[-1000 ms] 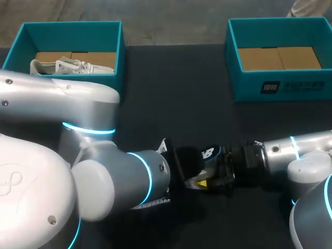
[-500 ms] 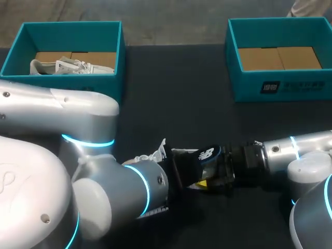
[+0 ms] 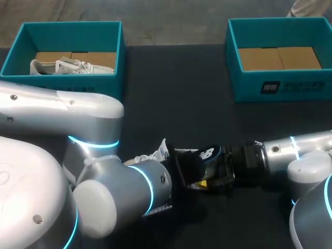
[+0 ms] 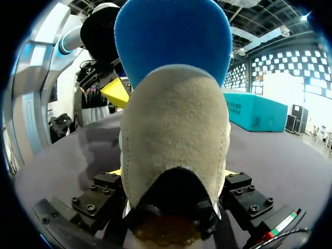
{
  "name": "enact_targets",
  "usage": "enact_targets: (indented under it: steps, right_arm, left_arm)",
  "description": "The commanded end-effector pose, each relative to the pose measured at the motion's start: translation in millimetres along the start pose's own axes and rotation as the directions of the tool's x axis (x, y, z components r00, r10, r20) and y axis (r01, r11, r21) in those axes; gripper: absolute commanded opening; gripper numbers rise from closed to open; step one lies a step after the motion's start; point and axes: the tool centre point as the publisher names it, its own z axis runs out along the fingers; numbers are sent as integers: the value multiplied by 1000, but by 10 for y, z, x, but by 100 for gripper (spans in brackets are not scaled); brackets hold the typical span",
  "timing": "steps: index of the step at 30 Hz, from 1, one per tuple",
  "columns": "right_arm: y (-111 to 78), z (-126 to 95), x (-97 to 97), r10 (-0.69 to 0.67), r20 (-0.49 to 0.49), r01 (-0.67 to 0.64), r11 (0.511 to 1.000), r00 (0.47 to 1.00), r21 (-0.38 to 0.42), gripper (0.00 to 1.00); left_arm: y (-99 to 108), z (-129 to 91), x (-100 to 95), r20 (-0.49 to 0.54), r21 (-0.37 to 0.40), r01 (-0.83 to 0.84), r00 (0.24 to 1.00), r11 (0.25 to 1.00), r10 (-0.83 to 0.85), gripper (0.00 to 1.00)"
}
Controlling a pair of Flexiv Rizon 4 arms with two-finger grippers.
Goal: Take the shoe out of the shoebox, open the shoe tongue, remove and reinsert the insole, then place the shoe into the shoebox
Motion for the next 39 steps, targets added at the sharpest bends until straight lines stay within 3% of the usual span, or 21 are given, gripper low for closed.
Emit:
enact_targets:
  steps: [1,13,17,19,29,39]
  right_arm:
    - [-9,14,4,0,0,0,1000,1000,3,0]
    - [-9,14,4,0,0,0,1000,1000,3,0]
    - [-9,14,4,0,0,0,1000,1000,3,0]
    - [-9,14,4,0,0,0,1000,1000,3,0]
    - [-9,14,4,0,0,0,1000,1000,3,0]
    - [-9,14,4,0,0,0,1000,1000,3,0]
  left_arm:
    - [8,58,31,7,7,5,1000,1000,-5,34]
    - [12,177,-24,-1,-2,21,1000,1000,-21,18]
    - [9,174,-42,-1,-1,27,1000,1000,-27,9]
    - [7,183,-50,-4,-2,33,999,999,-33,0]
    - [-56,114,-168,-119,20,111,987,994,-108,0]
    - [-247,-45,-161,-115,21,127,986,992,-124,0]
